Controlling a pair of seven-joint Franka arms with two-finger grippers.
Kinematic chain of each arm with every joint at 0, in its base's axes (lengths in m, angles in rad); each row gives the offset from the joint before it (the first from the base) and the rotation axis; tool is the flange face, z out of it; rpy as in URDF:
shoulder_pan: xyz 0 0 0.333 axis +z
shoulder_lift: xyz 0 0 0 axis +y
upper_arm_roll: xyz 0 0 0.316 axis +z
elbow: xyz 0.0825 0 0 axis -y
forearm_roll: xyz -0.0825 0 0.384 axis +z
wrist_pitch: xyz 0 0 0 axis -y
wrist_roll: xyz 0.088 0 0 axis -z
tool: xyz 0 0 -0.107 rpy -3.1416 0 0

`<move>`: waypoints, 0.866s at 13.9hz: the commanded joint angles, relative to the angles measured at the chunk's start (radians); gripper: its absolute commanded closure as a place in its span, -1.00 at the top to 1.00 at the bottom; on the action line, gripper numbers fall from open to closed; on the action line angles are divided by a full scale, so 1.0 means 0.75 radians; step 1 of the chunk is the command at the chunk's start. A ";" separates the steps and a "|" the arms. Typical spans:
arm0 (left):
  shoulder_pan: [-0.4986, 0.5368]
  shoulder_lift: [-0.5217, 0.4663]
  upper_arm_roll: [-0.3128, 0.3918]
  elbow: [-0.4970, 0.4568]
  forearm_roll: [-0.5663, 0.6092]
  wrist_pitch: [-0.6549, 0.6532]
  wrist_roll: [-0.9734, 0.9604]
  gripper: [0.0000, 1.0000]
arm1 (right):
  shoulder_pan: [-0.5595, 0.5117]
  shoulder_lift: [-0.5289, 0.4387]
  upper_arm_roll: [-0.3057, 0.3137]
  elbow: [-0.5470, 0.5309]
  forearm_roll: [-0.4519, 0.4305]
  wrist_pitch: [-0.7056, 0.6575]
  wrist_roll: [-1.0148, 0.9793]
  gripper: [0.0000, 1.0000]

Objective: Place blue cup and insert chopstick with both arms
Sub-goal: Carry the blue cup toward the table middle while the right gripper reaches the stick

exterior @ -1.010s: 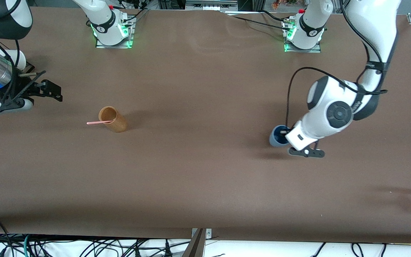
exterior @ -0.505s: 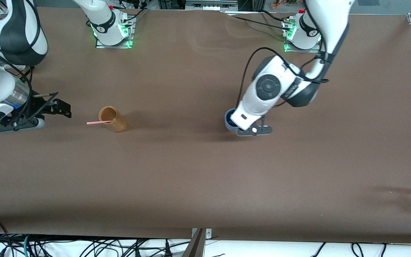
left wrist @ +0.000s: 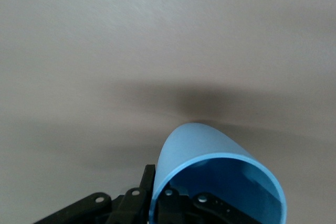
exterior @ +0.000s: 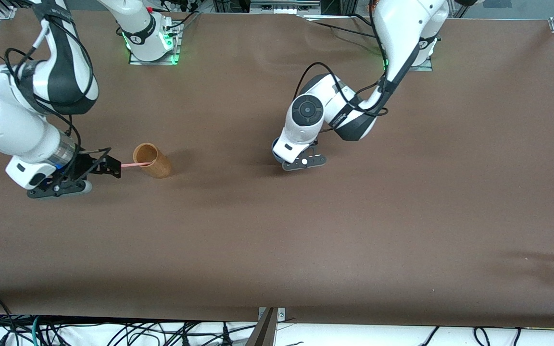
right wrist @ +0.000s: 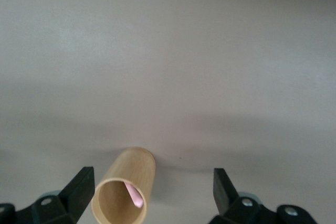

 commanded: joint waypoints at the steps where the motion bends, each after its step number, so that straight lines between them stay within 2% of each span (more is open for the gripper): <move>1: -0.035 0.050 0.016 0.053 0.025 0.050 -0.053 -1.00 | 0.012 0.017 0.000 -0.037 0.030 0.034 0.017 0.95; 5: -0.046 0.056 0.022 0.047 0.037 0.050 -0.061 -1.00 | 0.012 -0.017 0.000 -0.159 0.087 0.060 0.017 0.77; 6: -0.048 0.058 0.022 0.043 0.045 0.050 -0.065 -0.59 | 0.012 -0.023 0.000 -0.178 0.087 0.062 0.017 0.69; 8: -0.048 0.062 0.022 0.040 0.045 0.050 -0.080 0.99 | 0.012 -0.040 0.000 -0.213 0.089 0.062 0.017 0.59; 12: -0.042 0.032 0.026 0.042 0.047 0.014 -0.088 1.00 | 0.012 -0.068 0.000 -0.272 0.089 0.068 0.017 0.27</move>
